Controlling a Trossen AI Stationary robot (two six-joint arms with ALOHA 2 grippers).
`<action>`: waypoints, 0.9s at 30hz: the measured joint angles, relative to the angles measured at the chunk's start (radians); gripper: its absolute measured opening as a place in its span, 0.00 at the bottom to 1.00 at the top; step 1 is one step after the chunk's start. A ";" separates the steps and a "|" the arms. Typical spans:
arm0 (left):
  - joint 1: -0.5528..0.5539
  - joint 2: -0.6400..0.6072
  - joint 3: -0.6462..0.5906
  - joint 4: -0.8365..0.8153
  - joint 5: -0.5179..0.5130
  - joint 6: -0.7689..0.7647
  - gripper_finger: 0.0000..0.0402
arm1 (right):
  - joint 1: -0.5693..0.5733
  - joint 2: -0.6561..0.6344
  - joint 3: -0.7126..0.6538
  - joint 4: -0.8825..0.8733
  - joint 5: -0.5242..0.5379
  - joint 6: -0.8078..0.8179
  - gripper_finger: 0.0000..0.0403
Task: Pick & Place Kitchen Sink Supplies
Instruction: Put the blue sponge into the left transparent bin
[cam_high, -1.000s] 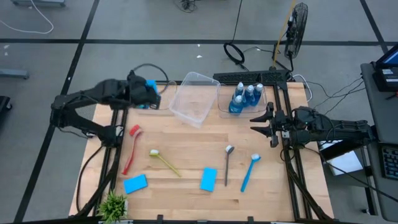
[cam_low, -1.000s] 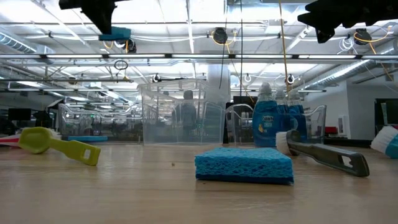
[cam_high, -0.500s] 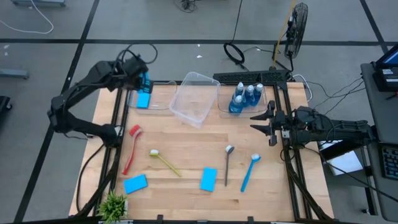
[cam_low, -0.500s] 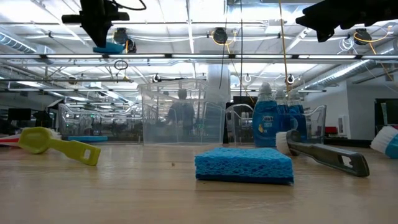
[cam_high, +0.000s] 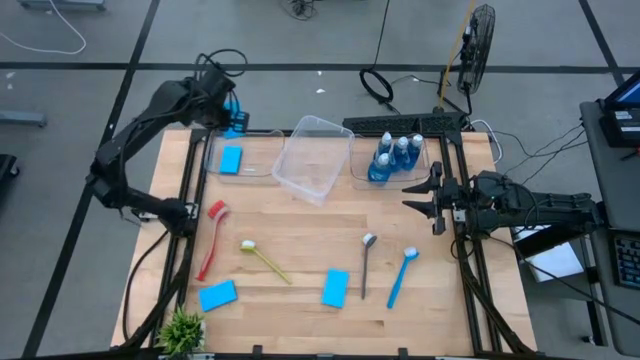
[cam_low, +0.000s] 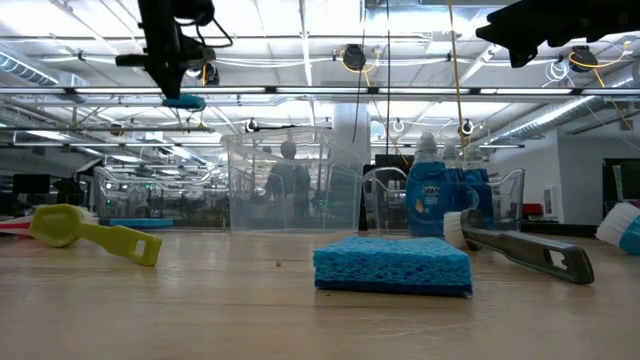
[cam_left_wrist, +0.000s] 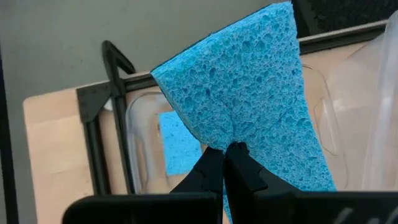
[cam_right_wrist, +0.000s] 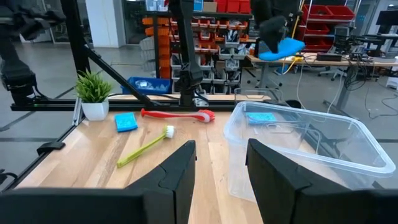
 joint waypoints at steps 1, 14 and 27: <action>0.004 0.015 0.000 0.008 0.011 0.009 0.00 | 0.000 0.000 0.000 0.000 0.000 0.000 0.32; 0.020 0.265 0.000 0.011 0.074 0.073 0.00 | 0.000 0.000 0.000 0.000 0.000 -0.004 0.32; -0.028 0.312 -0.179 0.087 0.159 0.030 0.00 | 0.000 0.000 0.000 0.000 0.000 -0.007 0.32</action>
